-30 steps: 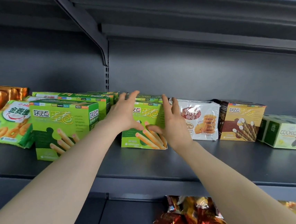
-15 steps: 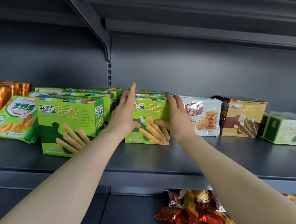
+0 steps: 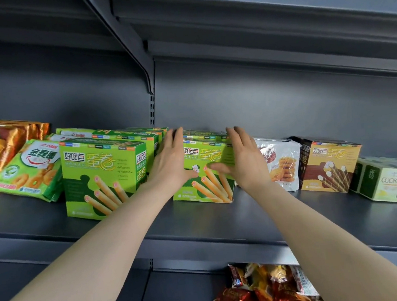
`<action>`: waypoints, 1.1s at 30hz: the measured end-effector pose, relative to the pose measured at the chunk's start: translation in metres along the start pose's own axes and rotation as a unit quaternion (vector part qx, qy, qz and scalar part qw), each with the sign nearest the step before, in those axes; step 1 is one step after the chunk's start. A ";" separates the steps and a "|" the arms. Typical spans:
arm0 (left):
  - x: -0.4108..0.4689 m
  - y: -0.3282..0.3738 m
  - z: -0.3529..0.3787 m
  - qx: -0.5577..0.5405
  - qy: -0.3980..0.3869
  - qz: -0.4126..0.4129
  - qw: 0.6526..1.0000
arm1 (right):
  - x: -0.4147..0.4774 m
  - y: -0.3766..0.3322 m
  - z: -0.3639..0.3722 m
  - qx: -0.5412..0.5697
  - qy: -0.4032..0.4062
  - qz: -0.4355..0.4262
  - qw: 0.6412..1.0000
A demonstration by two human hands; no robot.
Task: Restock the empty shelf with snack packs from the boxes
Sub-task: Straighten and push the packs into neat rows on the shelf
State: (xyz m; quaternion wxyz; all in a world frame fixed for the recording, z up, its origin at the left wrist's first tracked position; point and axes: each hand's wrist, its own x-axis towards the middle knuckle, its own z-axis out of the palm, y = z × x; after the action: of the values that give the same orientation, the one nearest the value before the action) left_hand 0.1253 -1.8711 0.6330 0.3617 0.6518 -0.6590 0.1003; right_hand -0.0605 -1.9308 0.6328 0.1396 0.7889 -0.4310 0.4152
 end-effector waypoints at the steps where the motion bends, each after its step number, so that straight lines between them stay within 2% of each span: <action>1: 0.006 0.001 -0.003 0.000 -0.004 -0.001 1.000 | 0.006 -0.001 -0.003 0.003 -0.007 0.000 1.000; 6: 0.035 0.006 -0.018 0.065 -0.078 0.031 0.994 | 0.028 0.003 -0.009 -0.024 -0.107 -0.004 0.994; 9: 0.045 0.009 -0.020 0.119 -0.123 0.063 0.983 | 0.028 0.007 -0.010 -0.012 -0.084 -0.006 0.996; 12: 0.052 0.012 -0.024 0.178 -0.129 0.089 0.972 | 0.029 0.006 -0.013 0.025 -0.040 0.002 0.999; 14: 0.055 0.013 -0.028 0.180 -0.130 0.092 0.971 | 0.034 0.004 -0.016 0.026 -0.037 0.007 0.999; 18: 0.057 0.008 -0.030 0.135 -0.145 0.077 0.977 | 0.037 0.002 -0.013 0.019 -0.087 -0.012 0.996; 20: 0.057 0.005 -0.029 0.080 -0.156 0.059 0.983 | 0.032 0.003 -0.006 0.024 -0.115 0.006 0.993; 23: 0.049 0.004 -0.021 -0.054 -0.130 -0.038 0.989 | 0.030 0.002 -0.002 0.030 -0.128 0.041 0.990; 26: 0.033 -0.002 -0.002 -0.169 -0.078 -0.129 0.974 | 0.033 0.000 -0.005 0.003 -0.151 0.048 0.987; 30: 0.015 -0.011 0.016 -0.176 -0.081 -0.111 0.975 | 0.039 -0.002 -0.018 -0.073 -0.169 0.009 0.983; 33: 0.019 -0.010 0.011 -0.096 -0.044 -0.037 0.994 | 0.043 -0.007 -0.021 -0.114 -0.170 -0.016 0.979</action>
State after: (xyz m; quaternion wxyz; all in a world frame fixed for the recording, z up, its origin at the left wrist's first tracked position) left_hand 0.1327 -1.8943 0.6336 0.3964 0.6420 -0.6562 -0.0058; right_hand -0.0539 -1.9391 0.6802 0.1601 0.8339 -0.4801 0.2203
